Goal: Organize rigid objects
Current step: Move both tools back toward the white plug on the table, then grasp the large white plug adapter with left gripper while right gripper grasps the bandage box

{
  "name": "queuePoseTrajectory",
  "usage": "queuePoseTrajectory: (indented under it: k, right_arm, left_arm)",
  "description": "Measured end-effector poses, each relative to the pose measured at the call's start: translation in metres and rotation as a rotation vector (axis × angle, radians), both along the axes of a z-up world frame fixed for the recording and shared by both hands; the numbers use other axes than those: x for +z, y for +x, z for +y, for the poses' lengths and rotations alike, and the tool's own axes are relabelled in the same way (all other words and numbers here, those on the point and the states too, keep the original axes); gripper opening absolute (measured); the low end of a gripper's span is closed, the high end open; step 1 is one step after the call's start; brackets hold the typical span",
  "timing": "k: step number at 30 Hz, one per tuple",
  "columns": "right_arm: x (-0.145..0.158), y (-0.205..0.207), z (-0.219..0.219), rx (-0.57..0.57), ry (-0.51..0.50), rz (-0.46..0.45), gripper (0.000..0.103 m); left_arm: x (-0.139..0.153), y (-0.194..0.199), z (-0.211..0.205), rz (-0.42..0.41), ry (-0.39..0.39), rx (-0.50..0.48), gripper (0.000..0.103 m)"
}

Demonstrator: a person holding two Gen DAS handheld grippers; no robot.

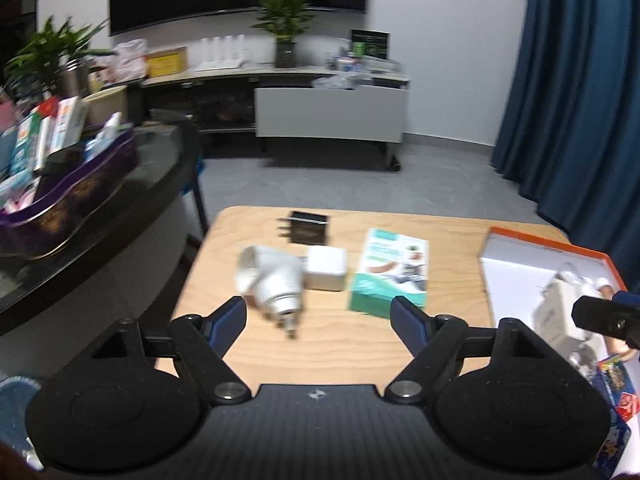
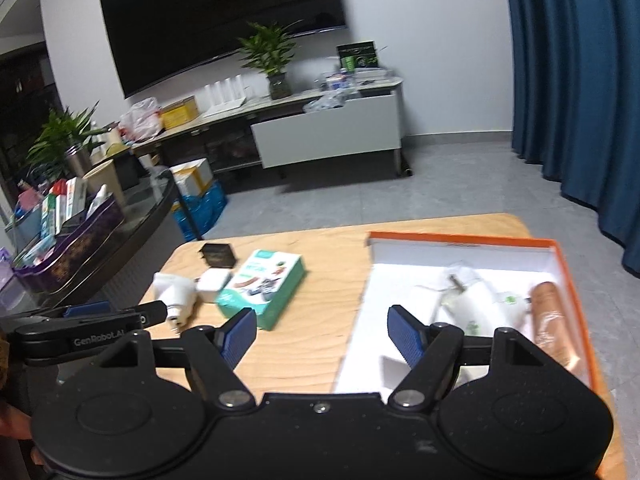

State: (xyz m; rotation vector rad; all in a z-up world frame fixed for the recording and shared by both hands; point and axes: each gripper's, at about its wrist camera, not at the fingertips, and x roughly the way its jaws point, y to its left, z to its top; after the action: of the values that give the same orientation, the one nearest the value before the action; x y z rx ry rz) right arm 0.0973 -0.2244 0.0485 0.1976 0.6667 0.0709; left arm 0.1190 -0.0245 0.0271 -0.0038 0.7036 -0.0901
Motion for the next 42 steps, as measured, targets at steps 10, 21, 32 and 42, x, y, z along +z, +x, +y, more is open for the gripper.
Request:
queuePoseTrajectory:
  k: [10,21,32,42]
  right_arm:
    - [-0.005,0.011,0.034,0.063,-0.014,0.015,0.085]
    - [-0.015,0.017,0.032,0.057,-0.014,0.036,0.085]
    - [-0.026,0.033,0.032,0.061,-0.015,0.051,0.085]
    - [-0.041,0.060,0.043,0.083,-0.019,0.078,0.085]
  left_arm:
    - [-0.008,0.003,0.027,0.009,-0.003,0.052,0.086]
    - [-0.034,0.035,0.032,-0.001,0.054,0.054,0.102]
    - [-0.064,0.082,0.032,0.033,0.081,0.053,0.103]
    - [-0.082,0.092,0.032,0.017,0.069,-0.017,0.069]
